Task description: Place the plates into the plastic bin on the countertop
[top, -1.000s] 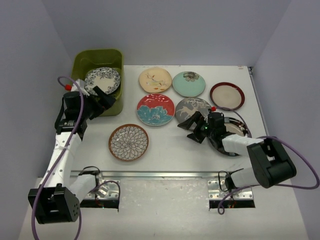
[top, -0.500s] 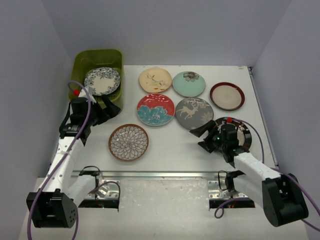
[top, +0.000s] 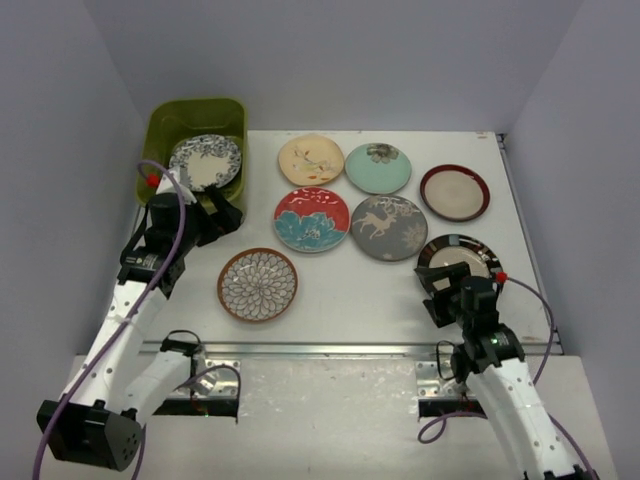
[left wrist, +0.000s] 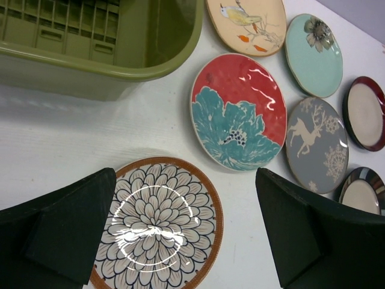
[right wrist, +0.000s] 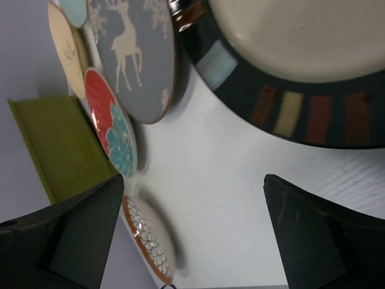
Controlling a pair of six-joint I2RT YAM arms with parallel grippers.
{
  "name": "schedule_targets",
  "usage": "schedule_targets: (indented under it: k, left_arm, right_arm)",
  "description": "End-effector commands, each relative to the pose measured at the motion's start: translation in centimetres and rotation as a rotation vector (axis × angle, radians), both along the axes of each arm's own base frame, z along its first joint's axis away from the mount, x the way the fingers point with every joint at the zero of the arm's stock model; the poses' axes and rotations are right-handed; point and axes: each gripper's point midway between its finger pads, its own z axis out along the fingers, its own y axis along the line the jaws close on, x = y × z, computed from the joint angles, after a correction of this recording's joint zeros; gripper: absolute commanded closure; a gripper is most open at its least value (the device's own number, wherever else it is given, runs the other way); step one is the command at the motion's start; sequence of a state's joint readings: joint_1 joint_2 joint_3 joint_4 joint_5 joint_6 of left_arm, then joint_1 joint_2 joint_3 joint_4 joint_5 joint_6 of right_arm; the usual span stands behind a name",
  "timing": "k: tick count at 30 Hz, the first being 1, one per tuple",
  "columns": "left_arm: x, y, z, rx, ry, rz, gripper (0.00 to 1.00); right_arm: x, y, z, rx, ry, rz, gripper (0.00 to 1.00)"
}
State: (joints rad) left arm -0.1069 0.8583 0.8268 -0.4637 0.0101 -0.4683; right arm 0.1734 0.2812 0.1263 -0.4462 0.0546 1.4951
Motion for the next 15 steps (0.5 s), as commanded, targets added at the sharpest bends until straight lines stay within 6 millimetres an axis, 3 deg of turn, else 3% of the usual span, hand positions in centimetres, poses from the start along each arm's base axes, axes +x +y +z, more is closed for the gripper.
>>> schedule_targets:
  k: [1,5,7,8,11,15]
  left_arm:
    - [0.1,0.4,2.2,0.031,-0.054,0.033,0.0]
    - [0.2,0.0,2.2,0.025,-0.05,0.015,0.0]
    - [0.3,0.2,2.4,0.027,-0.055,0.025,0.0]
    - [0.3,0.2,2.5,0.028,-0.056,0.027,0.0]
    - [0.2,0.4,2.4,0.027,-0.055,0.041,0.0]
    - [0.3,0.6,2.4,0.022,-0.056,0.05,0.0]
  right_arm:
    - [-1.0,-1.6,-1.2,-0.023,0.028,-0.088,0.01]
    - [0.5,2.3,-0.4,0.033,0.031,0.13,0.01]
    - [1.7,3.9,1.3,0.024,-0.011,0.194,0.01]
    - [1.6,4.7,1.1,0.021,0.002,0.223,0.01]
    - [4.4,7.9,3.8,0.051,-0.099,0.27,0.01]
    - [6.5,10.5,2.3,0.052,-0.043,0.265,0.01]
